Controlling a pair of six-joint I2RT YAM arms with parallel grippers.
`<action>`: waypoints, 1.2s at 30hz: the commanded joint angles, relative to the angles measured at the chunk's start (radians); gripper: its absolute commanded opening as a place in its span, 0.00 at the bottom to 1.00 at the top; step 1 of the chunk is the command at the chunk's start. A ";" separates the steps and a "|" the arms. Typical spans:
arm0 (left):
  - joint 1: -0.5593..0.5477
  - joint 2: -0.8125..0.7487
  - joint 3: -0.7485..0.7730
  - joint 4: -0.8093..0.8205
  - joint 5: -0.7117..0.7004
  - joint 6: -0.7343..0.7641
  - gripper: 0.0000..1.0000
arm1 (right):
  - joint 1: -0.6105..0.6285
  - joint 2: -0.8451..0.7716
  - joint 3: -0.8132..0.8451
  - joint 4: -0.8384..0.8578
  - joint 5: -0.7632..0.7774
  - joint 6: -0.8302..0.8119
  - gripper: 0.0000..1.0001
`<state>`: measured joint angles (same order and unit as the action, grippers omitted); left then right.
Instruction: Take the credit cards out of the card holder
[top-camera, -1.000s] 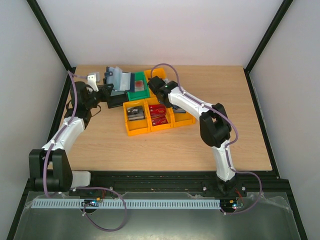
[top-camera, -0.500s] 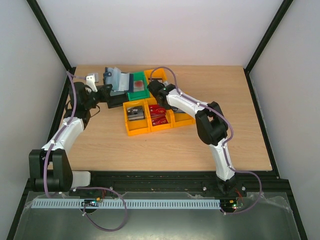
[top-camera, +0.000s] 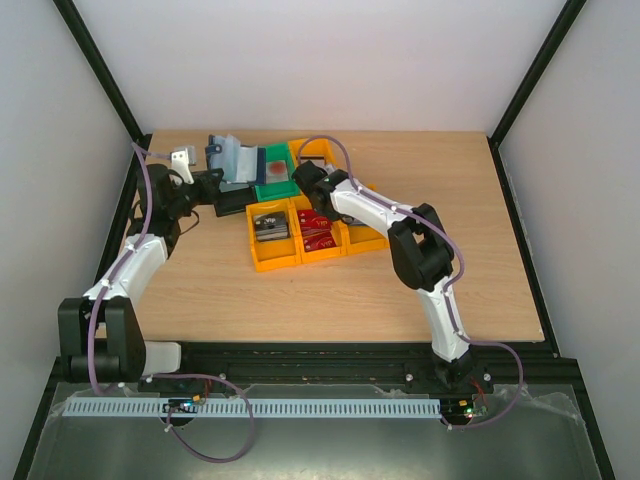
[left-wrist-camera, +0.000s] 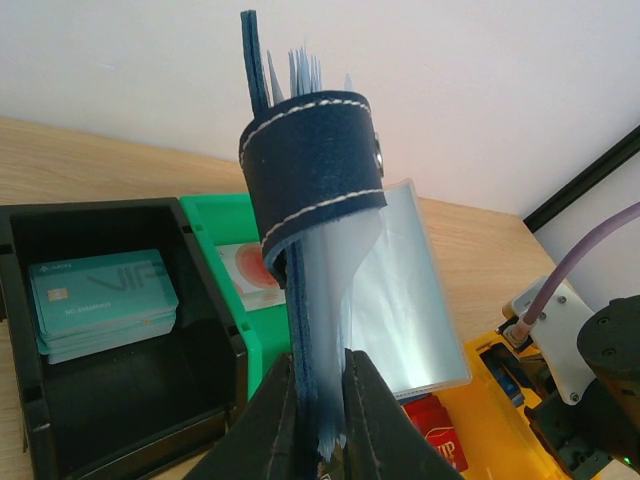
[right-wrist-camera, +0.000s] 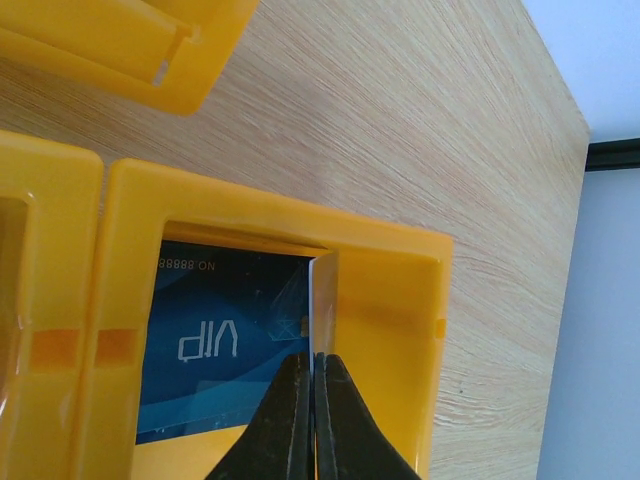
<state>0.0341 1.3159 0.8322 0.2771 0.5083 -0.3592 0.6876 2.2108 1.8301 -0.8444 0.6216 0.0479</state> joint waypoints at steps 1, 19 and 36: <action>0.009 0.003 0.005 0.028 0.016 0.005 0.02 | 0.008 0.022 0.025 0.017 0.014 -0.014 0.02; 0.010 0.016 0.007 0.018 0.019 0.016 0.02 | 0.010 0.011 0.114 0.009 -0.147 -0.006 0.27; 0.001 -0.004 0.053 0.091 0.262 0.063 0.02 | -0.142 -0.328 0.022 0.143 -0.694 0.156 0.31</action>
<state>0.0399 1.3258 0.8333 0.2768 0.6018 -0.3367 0.6067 2.0823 1.9079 -0.8284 0.2272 0.1623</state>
